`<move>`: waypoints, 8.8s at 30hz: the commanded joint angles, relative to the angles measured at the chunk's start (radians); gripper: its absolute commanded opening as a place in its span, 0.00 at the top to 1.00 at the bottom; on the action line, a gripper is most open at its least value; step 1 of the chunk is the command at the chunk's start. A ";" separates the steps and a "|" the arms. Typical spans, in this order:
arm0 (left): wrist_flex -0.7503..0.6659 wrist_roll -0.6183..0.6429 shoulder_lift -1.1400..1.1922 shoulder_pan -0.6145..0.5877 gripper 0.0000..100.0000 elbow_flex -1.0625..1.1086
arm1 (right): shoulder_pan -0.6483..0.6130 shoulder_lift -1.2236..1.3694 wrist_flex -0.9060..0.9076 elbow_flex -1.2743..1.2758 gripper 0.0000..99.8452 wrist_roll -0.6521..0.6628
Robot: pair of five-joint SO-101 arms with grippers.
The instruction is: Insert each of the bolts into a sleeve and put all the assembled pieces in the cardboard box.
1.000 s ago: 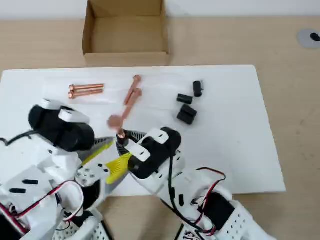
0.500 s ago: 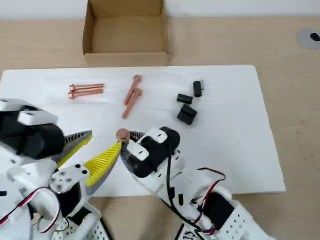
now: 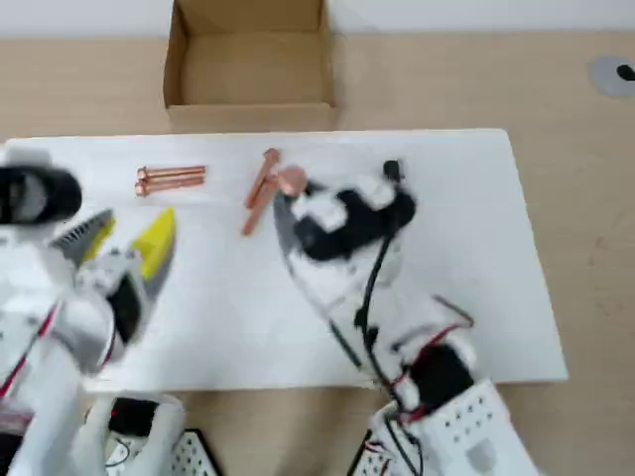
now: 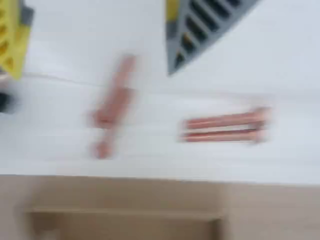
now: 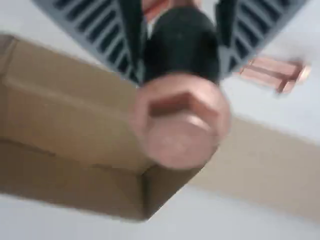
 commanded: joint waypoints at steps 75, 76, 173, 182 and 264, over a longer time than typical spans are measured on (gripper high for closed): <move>-0.295 -0.152 1.357 0.137 0.70 -0.347 | 0.461 1.879 1.073 -2.738 0.74 -0.037; -0.292 -0.164 1.377 0.147 0.70 -0.379 | 0.470 1.857 1.099 -2.738 0.74 -0.037; -0.023 -0.362 1.913 0.103 0.79 -0.720 | 0.516 1.652 1.341 -2.737 0.74 -0.034; -0.015 -0.358 1.910 0.107 1.00 -0.821 | 0.513 1.652 1.341 -2.737 0.74 -0.037; -0.614 -0.066 -0.684 0.054 0.99 0.944 | 0.493 2.029 1.240 -1.919 0.74 -0.002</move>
